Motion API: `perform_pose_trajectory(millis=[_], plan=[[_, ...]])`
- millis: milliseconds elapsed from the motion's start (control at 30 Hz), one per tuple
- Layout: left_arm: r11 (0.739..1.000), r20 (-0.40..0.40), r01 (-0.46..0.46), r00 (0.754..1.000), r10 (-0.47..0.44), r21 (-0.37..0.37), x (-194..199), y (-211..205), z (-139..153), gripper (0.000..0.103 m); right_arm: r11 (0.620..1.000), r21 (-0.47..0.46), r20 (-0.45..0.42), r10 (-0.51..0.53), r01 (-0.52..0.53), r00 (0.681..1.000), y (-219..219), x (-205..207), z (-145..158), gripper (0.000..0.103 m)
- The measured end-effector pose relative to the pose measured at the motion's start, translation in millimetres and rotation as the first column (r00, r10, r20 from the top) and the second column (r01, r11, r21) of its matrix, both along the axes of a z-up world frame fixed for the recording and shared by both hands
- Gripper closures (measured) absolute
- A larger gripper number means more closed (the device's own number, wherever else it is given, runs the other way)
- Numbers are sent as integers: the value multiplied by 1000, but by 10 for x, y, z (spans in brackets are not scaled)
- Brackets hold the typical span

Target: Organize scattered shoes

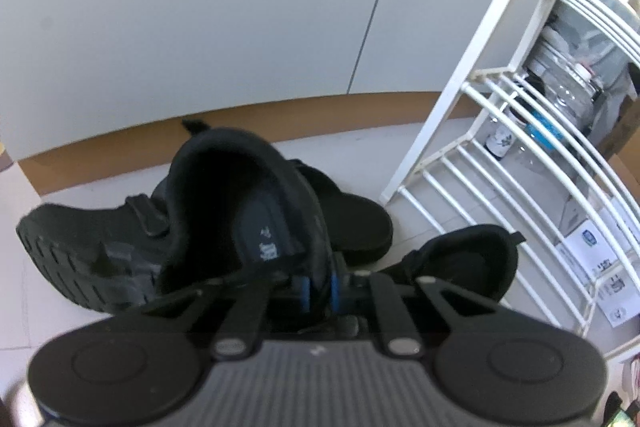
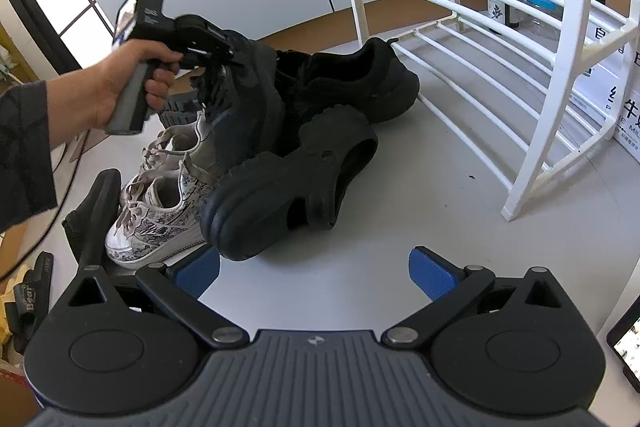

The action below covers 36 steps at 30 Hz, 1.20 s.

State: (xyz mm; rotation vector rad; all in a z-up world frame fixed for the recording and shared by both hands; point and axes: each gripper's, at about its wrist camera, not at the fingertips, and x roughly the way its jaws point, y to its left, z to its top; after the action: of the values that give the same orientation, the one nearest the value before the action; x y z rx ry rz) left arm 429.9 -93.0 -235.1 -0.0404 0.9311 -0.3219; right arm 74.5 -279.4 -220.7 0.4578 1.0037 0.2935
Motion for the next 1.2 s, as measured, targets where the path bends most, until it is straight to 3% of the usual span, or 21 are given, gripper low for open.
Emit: perform_pose_trajectory(millis=[333, 633, 833, 967, 1200], plan=[[999, 42, 33, 999, -32, -22, -78, 124, 378, 95, 1000, -4, 6, 6, -6, 1000, -9, -15, 12, 0], [981, 75, 191, 979, -188, -40, -436, -37, 726, 95, 1000, -8, 11, 11, -11, 1000, -18, -28, 22, 0], [945, 63, 308, 951, -303, -113, -770, -291, 837, 95, 999, -24, 38, 27, -26, 999, -70, -76, 87, 1], [908, 37, 396, 918, -395, -137, -926, -573, 847, 95, 998, -36, 40, 46, -44, 998, -143, -144, 127, 1], [842, 59, 515, 856, -513, -159, -1222, -947, 846, 95, 1000, -28, 11, 15, -15, 1000, -353, -293, 110, 1]])
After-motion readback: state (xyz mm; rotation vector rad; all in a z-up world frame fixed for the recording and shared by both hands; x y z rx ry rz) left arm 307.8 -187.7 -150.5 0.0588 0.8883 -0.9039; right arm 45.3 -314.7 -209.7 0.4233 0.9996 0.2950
